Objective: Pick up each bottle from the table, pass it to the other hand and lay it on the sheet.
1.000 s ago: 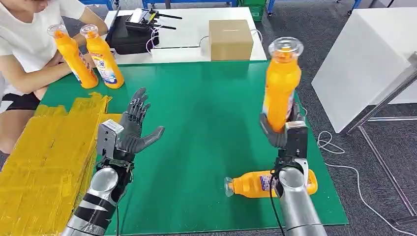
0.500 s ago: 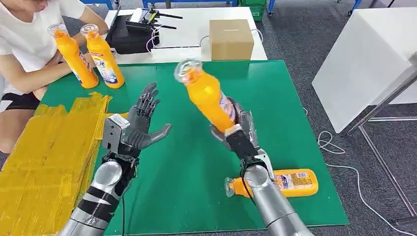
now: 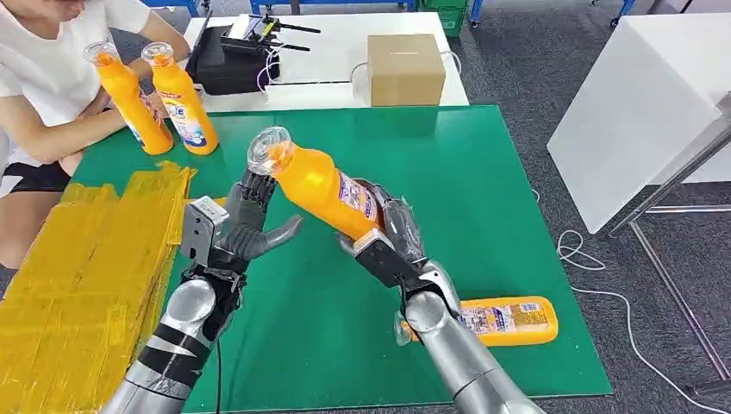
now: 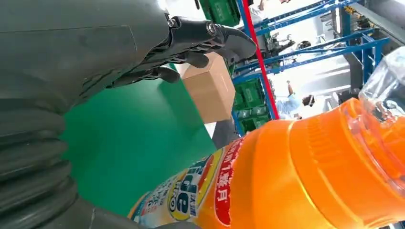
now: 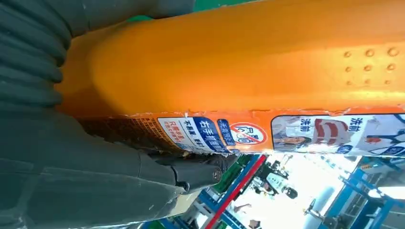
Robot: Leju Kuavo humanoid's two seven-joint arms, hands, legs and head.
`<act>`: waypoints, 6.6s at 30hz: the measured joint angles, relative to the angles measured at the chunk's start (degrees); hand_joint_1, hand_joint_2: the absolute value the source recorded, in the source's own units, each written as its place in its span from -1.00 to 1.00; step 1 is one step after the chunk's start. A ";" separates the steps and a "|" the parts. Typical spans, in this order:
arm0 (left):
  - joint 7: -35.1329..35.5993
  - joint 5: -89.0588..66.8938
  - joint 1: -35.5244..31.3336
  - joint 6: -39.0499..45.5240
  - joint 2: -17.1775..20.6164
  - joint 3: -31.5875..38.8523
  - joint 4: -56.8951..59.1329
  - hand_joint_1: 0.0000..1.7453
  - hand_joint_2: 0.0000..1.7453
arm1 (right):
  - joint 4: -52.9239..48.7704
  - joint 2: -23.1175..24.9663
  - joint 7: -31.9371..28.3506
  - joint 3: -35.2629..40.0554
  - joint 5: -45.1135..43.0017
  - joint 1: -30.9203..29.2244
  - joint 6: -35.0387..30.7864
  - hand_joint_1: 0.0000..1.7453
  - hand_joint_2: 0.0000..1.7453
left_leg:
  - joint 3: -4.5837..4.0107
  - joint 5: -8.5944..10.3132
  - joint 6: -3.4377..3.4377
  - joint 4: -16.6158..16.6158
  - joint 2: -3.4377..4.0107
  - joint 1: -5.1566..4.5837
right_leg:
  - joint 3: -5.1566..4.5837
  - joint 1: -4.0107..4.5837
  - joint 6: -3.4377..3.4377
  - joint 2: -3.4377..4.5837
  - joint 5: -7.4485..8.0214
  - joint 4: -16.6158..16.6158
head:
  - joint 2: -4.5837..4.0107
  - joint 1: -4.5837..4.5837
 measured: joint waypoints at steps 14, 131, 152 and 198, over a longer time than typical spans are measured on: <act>-0.02 0.00 -0.08 0.00 0.00 0.00 0.00 -1.00 1.00 | 0.39 0.00 0.00 0.20 0.00 -0.17 0.00 1.00 1.00 | 0.01 0.00 0.00 0.00 0.00 0.00 | 0.00 0.00 0.00 0.00 0.00 0.00 | 0.00 0.00; -0.61 7.78 -0.96 -6.97 -0.87 -1.33 3.15 0.78 1.00 | 11.48 2.36 3.02 14.73 10.69 -8.45 2.58 1.00 1.00 | 0.01 0.01 0.00 0.00 0.02 -0.02 | -0.01 -0.01 0.00 0.09 0.00 0.00 | 0.00 0.00; -0.74 7.87 -0.97 -5.90 -0.90 -1.31 3.15 1.00 1.00 | 11.54 2.36 3.02 15.10 10.54 -8.43 2.25 1.00 1.00 | 0.02 0.01 0.00 0.00 0.02 -0.02 | -0.01 -0.01 0.00 0.09 0.00 0.00 | 0.00 0.00; 16.97 -70.19 -3.90 38.08 4.94 5.88 7.11 1.00 1.00 | -33.75 -8.57 -4.33 2.27 -6.67 13.78 -1.51 -1.00 1.00 | 0.01 -0.02 0.00 -0.01 0.00 -0.03 | -0.01 -0.04 0.00 0.07 -0.01 -0.02 | 0.00 0.02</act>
